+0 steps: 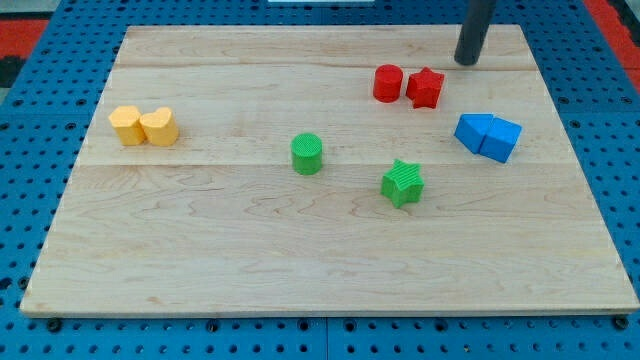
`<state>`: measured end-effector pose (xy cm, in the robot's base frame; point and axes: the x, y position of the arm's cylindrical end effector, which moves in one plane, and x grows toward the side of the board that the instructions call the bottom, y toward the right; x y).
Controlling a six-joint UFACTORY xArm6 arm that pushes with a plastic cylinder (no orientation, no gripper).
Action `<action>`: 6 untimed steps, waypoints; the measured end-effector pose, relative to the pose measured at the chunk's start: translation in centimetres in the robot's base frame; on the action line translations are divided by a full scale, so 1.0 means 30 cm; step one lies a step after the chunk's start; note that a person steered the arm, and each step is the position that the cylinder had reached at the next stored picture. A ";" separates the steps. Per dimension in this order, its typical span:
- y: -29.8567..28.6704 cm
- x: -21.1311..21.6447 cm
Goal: Slightly move the red blocks to the left
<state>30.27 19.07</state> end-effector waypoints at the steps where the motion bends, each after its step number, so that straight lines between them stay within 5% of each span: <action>1: -0.029 0.091; 3: -0.513 0.079; 6: -0.542 0.059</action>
